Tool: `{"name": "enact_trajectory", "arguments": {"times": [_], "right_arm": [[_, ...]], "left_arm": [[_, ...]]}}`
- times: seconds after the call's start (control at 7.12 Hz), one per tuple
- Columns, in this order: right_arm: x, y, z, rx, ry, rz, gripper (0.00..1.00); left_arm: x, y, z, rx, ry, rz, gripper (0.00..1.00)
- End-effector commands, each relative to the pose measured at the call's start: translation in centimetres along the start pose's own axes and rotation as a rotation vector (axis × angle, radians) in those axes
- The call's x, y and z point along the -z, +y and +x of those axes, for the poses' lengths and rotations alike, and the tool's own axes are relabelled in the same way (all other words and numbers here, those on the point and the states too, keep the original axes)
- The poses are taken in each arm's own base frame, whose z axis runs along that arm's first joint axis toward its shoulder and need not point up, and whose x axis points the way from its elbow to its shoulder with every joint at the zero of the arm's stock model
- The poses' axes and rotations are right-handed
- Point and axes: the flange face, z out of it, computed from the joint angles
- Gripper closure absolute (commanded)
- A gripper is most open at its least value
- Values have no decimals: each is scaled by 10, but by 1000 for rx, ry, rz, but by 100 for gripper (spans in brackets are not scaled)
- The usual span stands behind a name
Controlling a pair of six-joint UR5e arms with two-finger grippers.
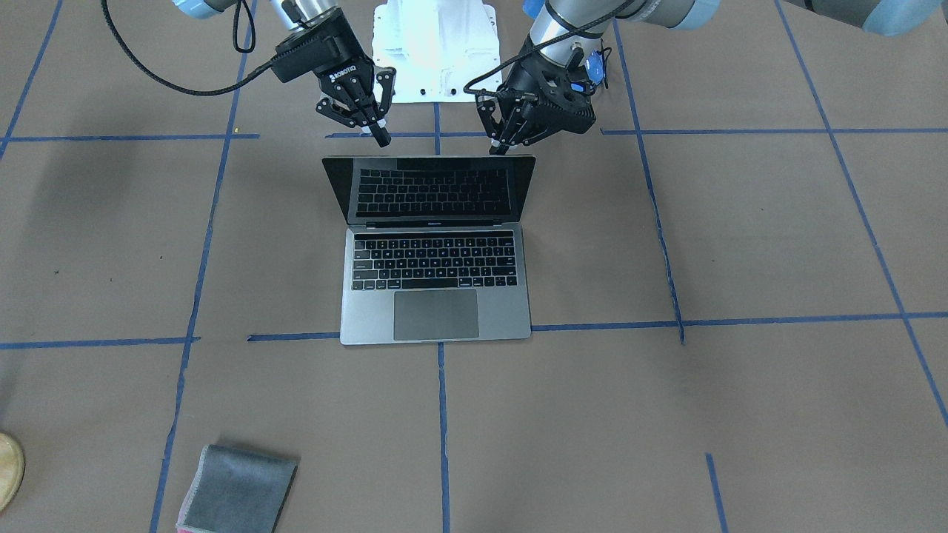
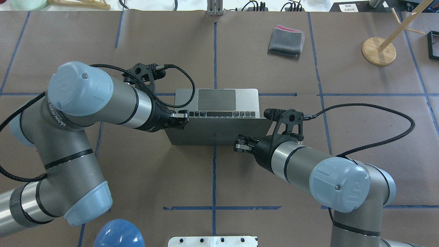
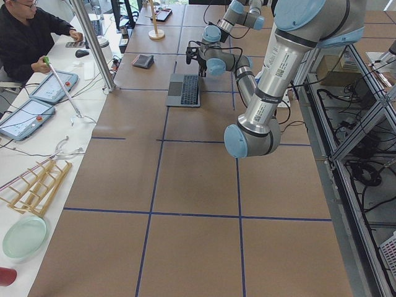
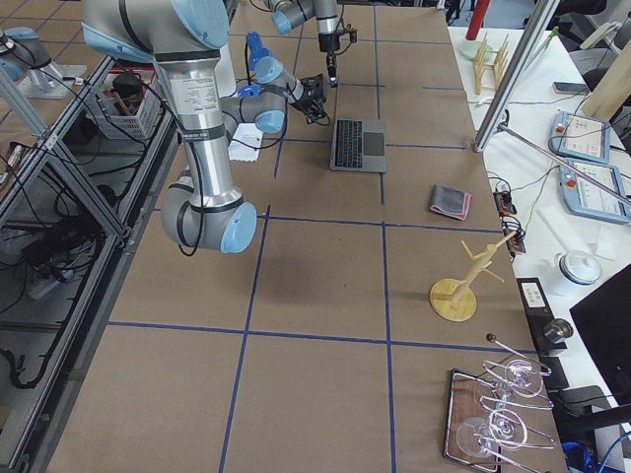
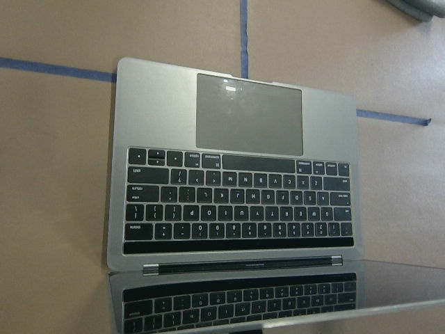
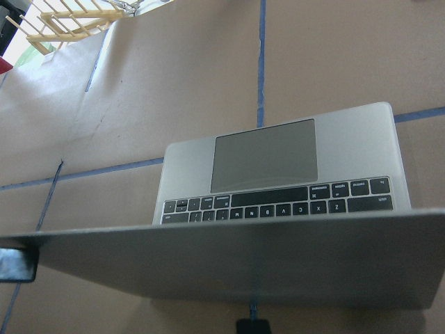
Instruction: Close laptop
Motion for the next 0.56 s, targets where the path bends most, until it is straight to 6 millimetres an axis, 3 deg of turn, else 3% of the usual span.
{"name": "enact_trajectory", "arguments": {"times": [0.0,0.28,0.42], "right_arm": [[-37,-36,1,-13,63,4,99],[-45,-72,9,-18,77,-6,99],[-50,-86,17,-17,94,-1,99]], "left_arm": [[0,-8,0,5,-3,9,100],[-3,-11,2,7,-6,10,100],[-13,-29,6,19,-20,25,100]]}}
